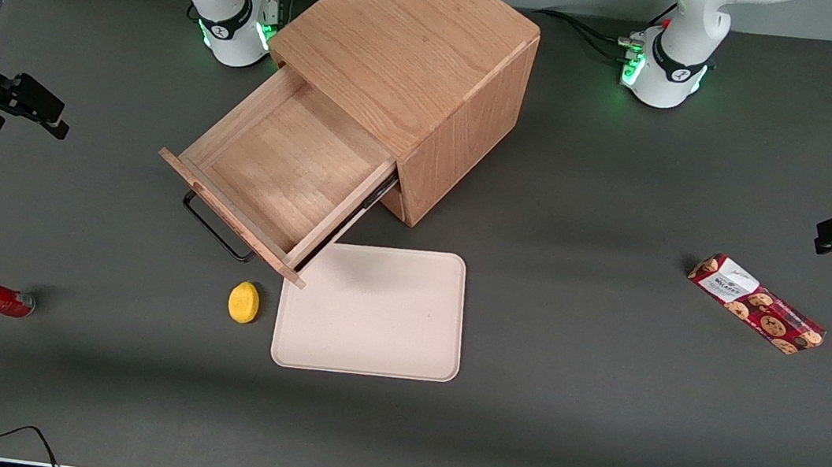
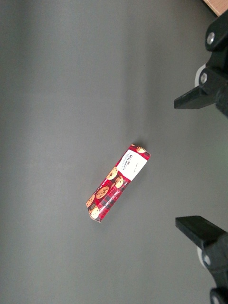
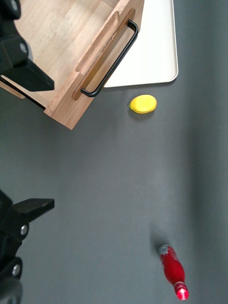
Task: Open upper drawer
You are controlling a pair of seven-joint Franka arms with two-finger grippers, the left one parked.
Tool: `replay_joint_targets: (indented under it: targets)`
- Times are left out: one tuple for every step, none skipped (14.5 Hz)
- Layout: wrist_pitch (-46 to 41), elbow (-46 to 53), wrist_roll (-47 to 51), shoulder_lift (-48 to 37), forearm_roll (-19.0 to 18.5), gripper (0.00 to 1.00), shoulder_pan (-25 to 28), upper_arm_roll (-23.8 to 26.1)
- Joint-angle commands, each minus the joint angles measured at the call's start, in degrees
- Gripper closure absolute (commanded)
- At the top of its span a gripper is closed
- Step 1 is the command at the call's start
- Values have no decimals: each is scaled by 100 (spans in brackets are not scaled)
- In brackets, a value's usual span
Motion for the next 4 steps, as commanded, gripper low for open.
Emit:
replay_joint_targets:
  targets:
    - [-92, -97, 281, -57, -26, 0, 170, -81]
    - [-92, -105, 281, -57, -35, 0, 161, -98]
    - [-92, -106, 290, -57, -35, 0, 161, -150]
    - [-92, -106, 290, -57, -35, 0, 152, -177]
